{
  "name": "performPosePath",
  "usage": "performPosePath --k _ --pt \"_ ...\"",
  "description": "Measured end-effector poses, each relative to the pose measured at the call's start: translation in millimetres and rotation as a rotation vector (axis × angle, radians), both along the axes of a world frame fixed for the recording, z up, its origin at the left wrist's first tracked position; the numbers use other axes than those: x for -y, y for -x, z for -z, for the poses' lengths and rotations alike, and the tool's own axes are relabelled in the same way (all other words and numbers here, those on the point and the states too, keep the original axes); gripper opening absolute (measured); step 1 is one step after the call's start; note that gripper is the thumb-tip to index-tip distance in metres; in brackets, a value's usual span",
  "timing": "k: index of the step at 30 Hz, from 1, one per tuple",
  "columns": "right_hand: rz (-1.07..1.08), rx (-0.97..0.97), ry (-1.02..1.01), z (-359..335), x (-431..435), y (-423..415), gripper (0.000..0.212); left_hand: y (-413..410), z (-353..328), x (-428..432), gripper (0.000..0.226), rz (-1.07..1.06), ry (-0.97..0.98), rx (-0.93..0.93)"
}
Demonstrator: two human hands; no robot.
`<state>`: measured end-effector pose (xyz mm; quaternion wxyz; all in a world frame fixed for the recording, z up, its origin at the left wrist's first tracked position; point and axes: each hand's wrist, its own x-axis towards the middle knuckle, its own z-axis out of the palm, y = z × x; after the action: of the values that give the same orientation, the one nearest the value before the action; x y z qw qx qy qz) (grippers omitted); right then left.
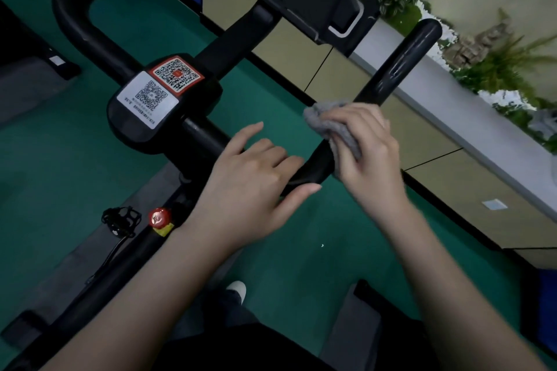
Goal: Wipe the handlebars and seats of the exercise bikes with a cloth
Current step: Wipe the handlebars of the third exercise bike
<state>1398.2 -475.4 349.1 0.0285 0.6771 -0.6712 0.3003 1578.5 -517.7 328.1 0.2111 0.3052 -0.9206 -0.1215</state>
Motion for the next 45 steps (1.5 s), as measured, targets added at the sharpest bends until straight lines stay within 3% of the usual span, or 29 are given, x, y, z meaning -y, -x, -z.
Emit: performPosePath --k 5,9,19,26,34,45 --pt "0.242 0.340 0.365 44.3 -16.0 -34.9 0.018 3.0 4.4 -0.8 0.044 -0.012 0.018 -0.006" --pt "0.379 0.467 0.445 52.6 -10.6 -38.1 0.024 3.1 5.9 -1.9 0.043 -0.015 0.021 -0.043" --pt "0.649 1.013 0.514 50.7 -4.4 -69.1 0.034 5.4 10.7 -3.8 0.038 -0.023 0.044 -0.111" --pt "0.617 1.261 0.473 53.6 -9.9 -76.8 0.034 5.6 11.3 -4.8 0.038 -0.031 0.056 -0.108" --pt "0.564 1.766 0.489 48.2 9.8 -50.5 0.027 5.4 11.8 -3.1 0.037 -0.023 0.054 -0.101" --pt "0.521 1.971 0.498 40.4 10.3 -55.2 0.021 2.8 11.3 0.4 0.041 0.012 0.086 -0.081"
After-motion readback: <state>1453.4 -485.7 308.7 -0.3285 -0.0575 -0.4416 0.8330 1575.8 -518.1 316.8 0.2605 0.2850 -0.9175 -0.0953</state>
